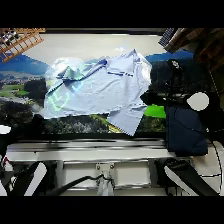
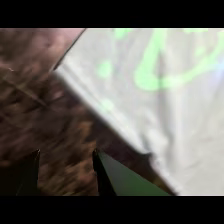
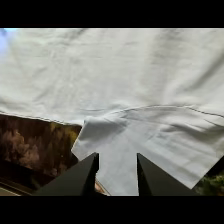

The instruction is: Fold the clothes and pants, and hang the long-sleeved shirts on hangers.

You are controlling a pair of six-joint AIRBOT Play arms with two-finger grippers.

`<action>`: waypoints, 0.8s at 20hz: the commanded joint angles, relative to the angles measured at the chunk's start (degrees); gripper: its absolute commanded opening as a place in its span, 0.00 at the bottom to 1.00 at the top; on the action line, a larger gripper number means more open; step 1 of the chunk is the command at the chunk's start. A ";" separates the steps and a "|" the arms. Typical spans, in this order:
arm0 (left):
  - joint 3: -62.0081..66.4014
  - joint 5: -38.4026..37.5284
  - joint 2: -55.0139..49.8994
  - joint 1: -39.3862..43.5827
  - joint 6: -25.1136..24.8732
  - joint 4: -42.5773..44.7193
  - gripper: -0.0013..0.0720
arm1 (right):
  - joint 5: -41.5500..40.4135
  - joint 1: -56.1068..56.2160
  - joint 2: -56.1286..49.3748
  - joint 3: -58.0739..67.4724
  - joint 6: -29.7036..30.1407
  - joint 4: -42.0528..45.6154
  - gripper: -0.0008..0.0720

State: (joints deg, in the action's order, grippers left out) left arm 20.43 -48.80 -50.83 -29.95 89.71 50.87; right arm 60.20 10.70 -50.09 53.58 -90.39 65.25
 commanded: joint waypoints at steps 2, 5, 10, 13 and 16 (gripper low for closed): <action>-0.09 7.06 -6.03 0.02 -7.50 -13.46 0.50 | -1.38 0.07 0.04 -0.07 -0.02 -0.57 0.40; -0.09 9.27 -7.96 0.02 -7.52 -13.33 0.50 | -1.36 0.07 0.04 -0.07 -0.02 -0.57 0.40; -0.09 11.87 -10.64 0.02 -8.13 -13.29 0.47 | -1.44 0.07 0.04 0.00 -0.24 -0.66 0.40; -0.02 13.88 -12.02 0.28 -8.15 -13.77 0.39 | -1.90 0.07 0.04 0.00 -0.46 -1.42 0.40; 0.00 16.83 -12.44 1.64 -8.17 -14.12 0.31 | -2.89 0.07 0.04 0.00 -0.46 -2.97 0.40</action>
State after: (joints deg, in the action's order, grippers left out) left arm 20.47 -35.33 -62.50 -29.21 81.67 36.75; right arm 58.15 10.70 -50.09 53.54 -90.70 63.64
